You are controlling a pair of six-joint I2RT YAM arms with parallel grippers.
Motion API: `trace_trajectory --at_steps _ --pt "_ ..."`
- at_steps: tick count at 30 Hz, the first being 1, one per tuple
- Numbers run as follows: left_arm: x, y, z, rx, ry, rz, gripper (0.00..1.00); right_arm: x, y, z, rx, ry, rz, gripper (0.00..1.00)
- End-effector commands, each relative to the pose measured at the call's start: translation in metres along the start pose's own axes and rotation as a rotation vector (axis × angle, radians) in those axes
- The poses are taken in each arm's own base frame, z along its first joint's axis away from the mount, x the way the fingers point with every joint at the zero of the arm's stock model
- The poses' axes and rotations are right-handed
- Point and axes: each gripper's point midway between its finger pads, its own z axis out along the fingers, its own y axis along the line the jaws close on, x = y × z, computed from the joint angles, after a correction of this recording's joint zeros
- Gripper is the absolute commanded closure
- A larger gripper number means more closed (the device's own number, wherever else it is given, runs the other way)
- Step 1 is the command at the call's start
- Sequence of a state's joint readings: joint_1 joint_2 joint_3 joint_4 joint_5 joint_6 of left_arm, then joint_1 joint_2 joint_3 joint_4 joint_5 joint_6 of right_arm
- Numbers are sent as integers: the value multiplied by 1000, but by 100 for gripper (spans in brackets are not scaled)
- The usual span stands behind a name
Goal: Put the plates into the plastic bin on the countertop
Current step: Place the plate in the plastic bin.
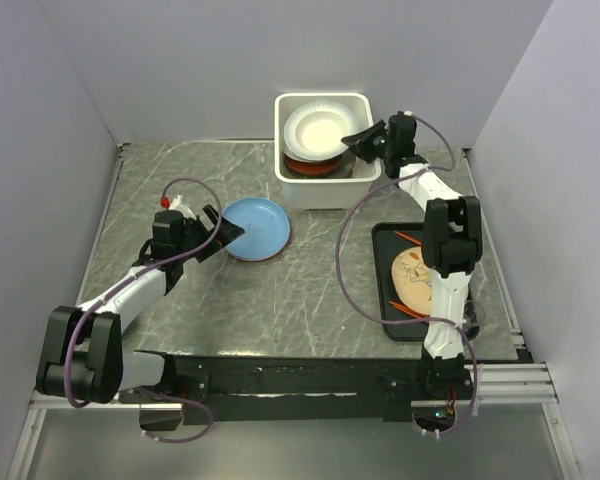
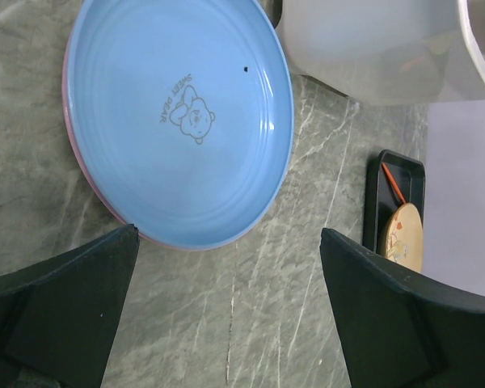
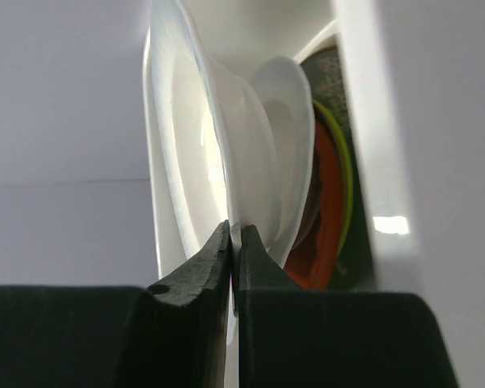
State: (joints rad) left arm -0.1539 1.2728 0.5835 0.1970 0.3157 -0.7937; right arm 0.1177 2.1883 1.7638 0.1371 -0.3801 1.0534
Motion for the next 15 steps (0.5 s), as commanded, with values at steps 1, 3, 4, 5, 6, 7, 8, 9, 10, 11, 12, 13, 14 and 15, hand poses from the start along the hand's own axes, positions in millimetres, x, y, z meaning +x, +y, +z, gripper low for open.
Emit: trace_trajectory --at_steps 1,3,4,5,6,7,8,9,10,11,12,13,14,15 --pt "-7 -3 -1 5 -20 28 1 -43 88 -16 -229 -116 -48 100" --pt "-6 -3 2 8 -15 20 1 -44 83 -14 -210 -116 -50 100" --pt "-5 -2 2 8 -13 18 1 -44 80 -13 -203 -118 -52 100" --pt "-5 -2 2 12 -10 16 1 -43 76 -12 -187 -118 -55 100" --pt "-4 -2 3 13 -9 16 1 -45 75 -12 -182 -123 -56 100" --pt "-4 -1 2 11 -9 14 1 -45 73 -11 -178 -124 -56 100" --pt "-4 -2 2 14 -7 15 1 -45 72 -10 -180 -123 -57 100" --pt "-4 -2 2 12 -10 15 0 -45 68 -7 -174 -119 -51 100" --pt "-4 -1 2 10 -8 15 1 -44 68 -6 -176 -112 -53 100" --pt "-4 -1 2 8 -11 17 1 -44 66 -5 -169 -109 -50 100" --pt "-4 -2 2 9 -10 19 1 -44 64 -3 -164 -110 -50 100" --pt "-5 -2 2 7 -10 20 1 -44 62 -3 -161 -110 -50 100" --pt "-4 -1 2 3 -8 20 1 -43 59 -2 -152 -109 -47 100" --pt "-4 -1 2 5 -8 23 1 -42 55 0 -143 -108 -46 100"
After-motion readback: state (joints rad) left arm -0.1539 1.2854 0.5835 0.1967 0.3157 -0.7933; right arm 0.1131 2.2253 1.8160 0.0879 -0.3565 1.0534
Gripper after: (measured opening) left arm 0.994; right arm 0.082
